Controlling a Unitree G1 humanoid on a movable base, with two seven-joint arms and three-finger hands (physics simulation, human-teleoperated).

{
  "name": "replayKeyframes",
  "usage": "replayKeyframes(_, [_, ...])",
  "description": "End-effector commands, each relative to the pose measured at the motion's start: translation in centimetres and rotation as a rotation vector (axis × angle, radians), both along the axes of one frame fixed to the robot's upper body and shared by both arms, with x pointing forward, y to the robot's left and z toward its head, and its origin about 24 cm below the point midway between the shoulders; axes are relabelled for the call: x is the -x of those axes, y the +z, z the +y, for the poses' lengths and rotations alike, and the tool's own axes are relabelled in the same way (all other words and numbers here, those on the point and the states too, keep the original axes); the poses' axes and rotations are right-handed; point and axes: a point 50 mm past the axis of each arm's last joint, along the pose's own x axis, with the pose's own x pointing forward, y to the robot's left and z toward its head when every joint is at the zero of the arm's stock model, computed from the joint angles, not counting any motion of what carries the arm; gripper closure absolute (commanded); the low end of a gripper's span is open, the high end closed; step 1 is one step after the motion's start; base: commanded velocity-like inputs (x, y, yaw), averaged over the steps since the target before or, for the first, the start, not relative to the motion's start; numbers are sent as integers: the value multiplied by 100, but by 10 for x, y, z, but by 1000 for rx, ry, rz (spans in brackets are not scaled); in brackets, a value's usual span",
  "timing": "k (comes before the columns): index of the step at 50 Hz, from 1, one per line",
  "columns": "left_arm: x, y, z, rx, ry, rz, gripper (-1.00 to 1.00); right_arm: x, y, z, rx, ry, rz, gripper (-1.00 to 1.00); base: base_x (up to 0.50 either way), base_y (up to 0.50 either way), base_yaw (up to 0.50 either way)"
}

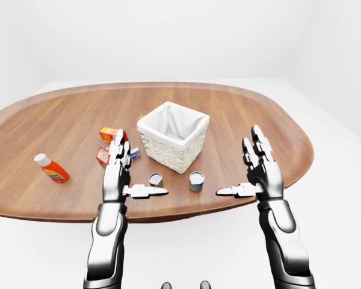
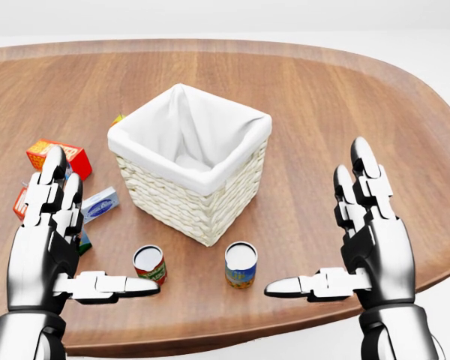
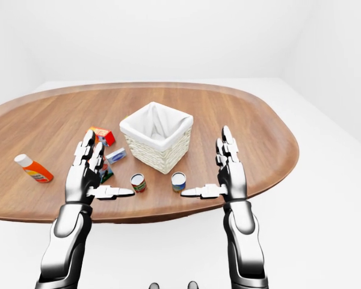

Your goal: Pick up the tomato sauce, and put it in the basket.

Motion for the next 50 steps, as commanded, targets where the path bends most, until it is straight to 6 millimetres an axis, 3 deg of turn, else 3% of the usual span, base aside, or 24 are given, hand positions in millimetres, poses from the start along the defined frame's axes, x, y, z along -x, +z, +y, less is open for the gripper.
replayKeyframes(1, [0, 0, 0, -1, 1, 0, -100, 2, 3, 1, -9, 11, -16, -100, 50, 0, 0])
replayKeyframes(17, [0, 4, 0, -2, -2, -17, -100, 0, 1, 0, -12, 7, -7, -100, 48, 0, 0])
replayKeyframes(50, [1, 6, 0, -11, 0, -24, -100, -2, -3, 0, 5, -13, 14, -100, 0, 0, 0])
